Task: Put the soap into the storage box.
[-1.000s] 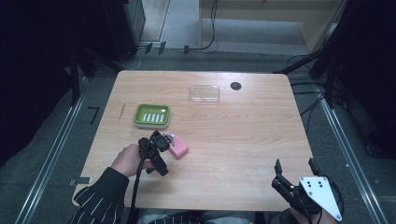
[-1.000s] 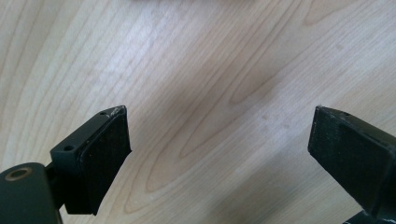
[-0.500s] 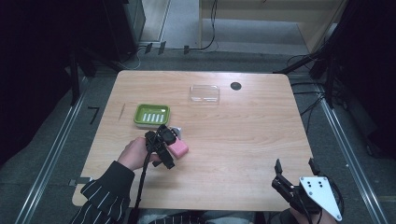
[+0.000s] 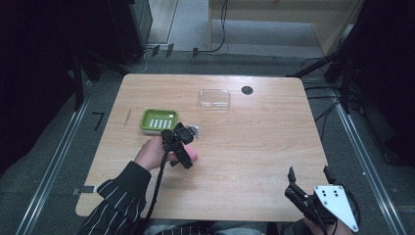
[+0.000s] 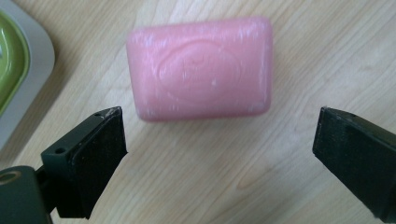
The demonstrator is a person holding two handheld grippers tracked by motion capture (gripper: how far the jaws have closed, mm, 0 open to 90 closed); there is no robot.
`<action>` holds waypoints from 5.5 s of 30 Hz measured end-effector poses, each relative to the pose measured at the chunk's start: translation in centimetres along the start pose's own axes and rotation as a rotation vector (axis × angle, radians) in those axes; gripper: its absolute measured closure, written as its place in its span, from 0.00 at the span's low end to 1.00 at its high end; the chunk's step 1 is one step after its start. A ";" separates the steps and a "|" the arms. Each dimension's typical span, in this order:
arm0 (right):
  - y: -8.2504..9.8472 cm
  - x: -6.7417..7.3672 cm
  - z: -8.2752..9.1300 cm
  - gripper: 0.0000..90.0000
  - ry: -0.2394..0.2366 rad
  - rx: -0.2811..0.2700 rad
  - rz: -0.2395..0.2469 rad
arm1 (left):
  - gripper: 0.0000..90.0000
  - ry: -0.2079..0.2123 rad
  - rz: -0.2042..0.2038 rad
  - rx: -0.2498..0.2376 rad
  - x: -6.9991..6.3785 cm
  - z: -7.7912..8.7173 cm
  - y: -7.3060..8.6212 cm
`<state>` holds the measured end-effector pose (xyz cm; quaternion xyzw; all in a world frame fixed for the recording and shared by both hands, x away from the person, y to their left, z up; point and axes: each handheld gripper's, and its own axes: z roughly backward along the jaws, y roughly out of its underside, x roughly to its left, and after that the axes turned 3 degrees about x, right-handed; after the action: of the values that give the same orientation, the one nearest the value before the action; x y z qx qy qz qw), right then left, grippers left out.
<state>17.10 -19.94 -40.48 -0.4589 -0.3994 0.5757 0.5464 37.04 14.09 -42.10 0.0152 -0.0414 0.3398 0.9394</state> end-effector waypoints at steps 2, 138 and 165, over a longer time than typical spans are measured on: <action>0.0 0.0 0.0 0.14 0.000 0.000 0.000 | 0.04 0.002 -0.001 -0.002 0.0 -0.2 -0.4; 0.0 0.0 0.0 0.14 -0.001 -0.001 -0.001 | 0.15 0.025 0.234 -0.080 7.4 0.3 2.3; 0.0 0.0 0.0 0.14 0.001 0.000 0.000 | 0.15 0.008 0.288 -0.125 9.5 0.8 2.2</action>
<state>17.09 -19.96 -40.48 -0.4592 -0.3994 0.5755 0.5464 42.80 21.79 -40.44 -0.0509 -0.0606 0.4677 0.8803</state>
